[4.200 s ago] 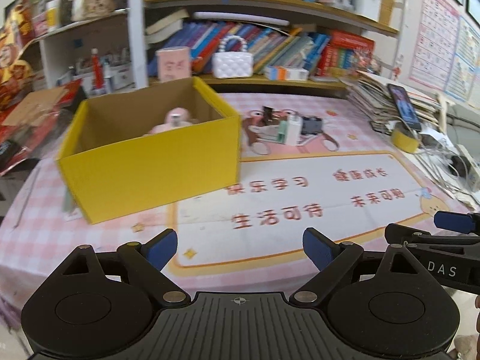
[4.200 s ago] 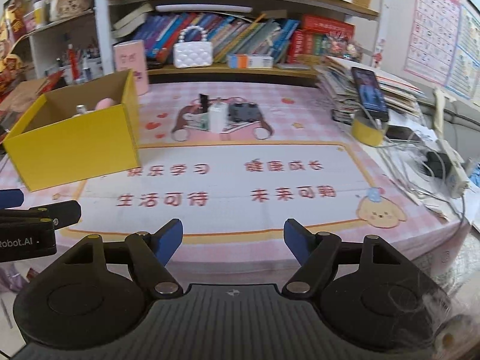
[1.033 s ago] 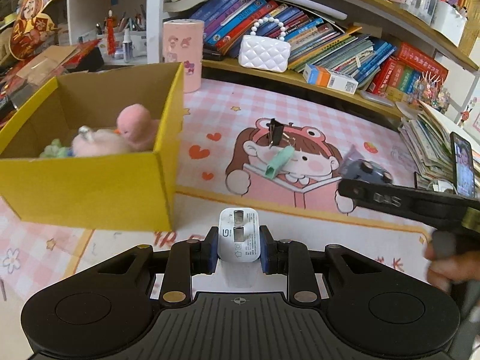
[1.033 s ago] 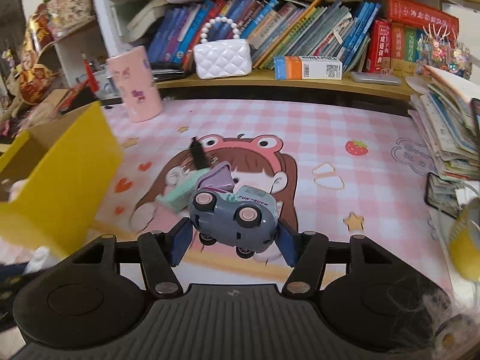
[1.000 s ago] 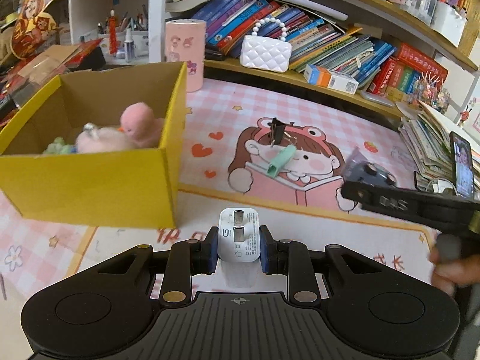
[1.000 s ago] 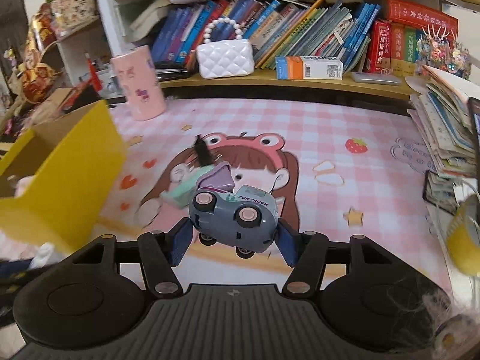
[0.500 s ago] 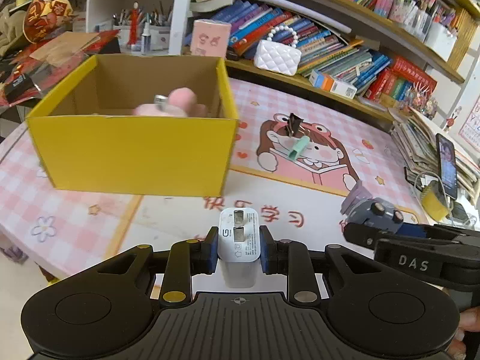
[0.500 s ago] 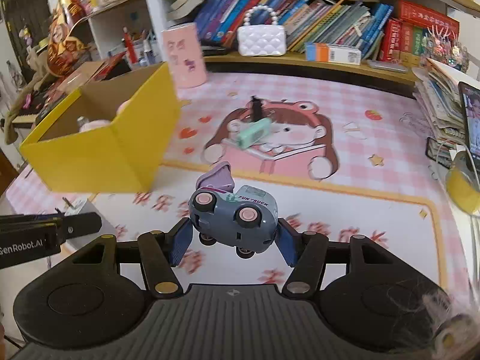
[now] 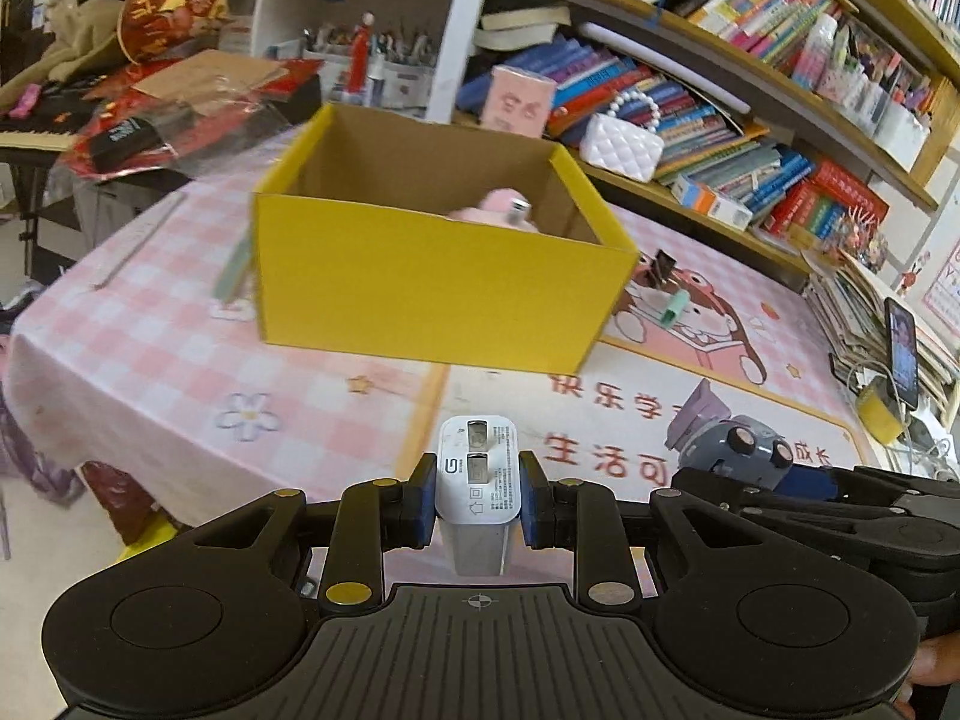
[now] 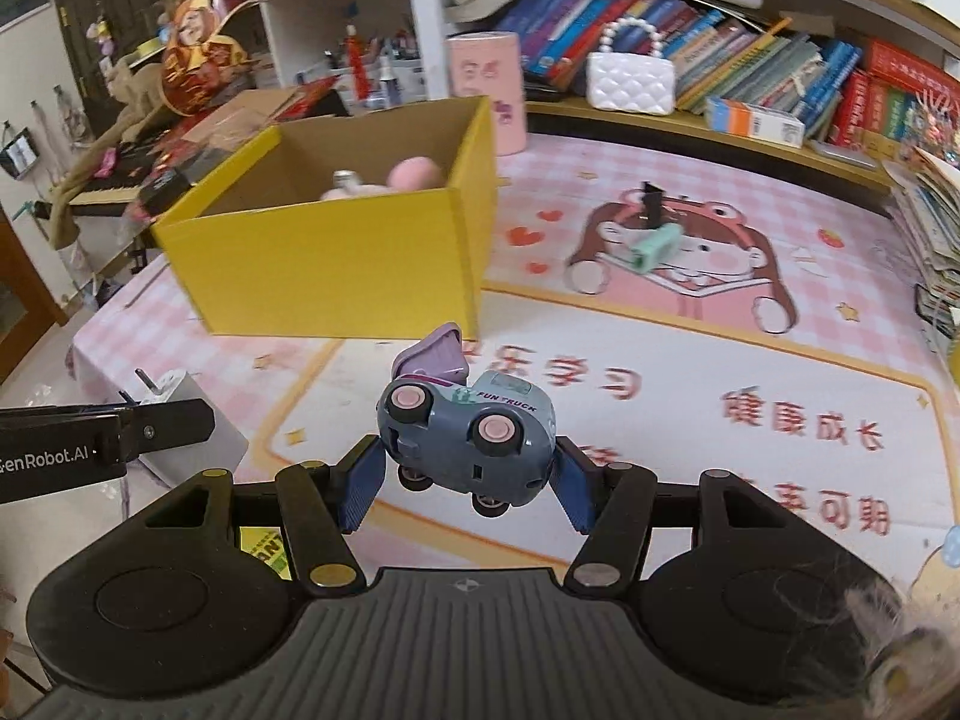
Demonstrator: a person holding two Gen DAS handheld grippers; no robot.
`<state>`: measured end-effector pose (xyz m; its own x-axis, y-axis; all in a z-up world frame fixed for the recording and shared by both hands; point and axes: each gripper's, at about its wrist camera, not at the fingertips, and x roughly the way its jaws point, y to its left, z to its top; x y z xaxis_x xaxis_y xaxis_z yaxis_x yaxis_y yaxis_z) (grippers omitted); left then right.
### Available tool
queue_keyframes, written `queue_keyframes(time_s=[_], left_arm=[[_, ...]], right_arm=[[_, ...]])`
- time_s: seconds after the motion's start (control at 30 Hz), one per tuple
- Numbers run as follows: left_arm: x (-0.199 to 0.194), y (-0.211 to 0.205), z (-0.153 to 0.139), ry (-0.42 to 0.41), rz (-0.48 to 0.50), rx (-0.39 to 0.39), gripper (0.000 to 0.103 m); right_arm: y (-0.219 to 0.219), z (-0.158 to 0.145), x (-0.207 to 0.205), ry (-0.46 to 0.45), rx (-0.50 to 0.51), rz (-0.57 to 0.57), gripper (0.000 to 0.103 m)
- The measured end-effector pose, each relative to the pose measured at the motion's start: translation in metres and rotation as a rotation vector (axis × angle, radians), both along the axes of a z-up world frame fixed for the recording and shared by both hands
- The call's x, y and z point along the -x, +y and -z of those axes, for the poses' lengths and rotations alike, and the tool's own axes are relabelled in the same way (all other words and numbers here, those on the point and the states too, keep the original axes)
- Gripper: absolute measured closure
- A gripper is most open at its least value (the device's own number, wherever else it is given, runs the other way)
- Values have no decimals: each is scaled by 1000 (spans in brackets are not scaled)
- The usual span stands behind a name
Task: Organize objects
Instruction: 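Carry the charger plug and toy car over the yellow box with both grippers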
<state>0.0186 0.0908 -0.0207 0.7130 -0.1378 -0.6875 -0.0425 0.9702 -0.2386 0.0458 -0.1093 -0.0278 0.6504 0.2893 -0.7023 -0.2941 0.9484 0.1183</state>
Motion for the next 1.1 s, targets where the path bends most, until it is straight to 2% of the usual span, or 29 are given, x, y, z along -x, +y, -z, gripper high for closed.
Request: queue_keyframes(time_s=[0.33,0.67,0.9,1.1], left_arm=[[22,42,-8,-54,-25,7,78],[13,57,-31,-145,-21,33,78],[-4,62,-49,-206,-40,53,78],[-34,61,-61,-247,-64,34,78]], right_arm=[[45,-8,21,-53,10,-24,46],[57,-24,22,-81,-6,36,46],[62,-37,4,-104,-26,41,46],[67,-57,-38,-172,-43,10,46]])
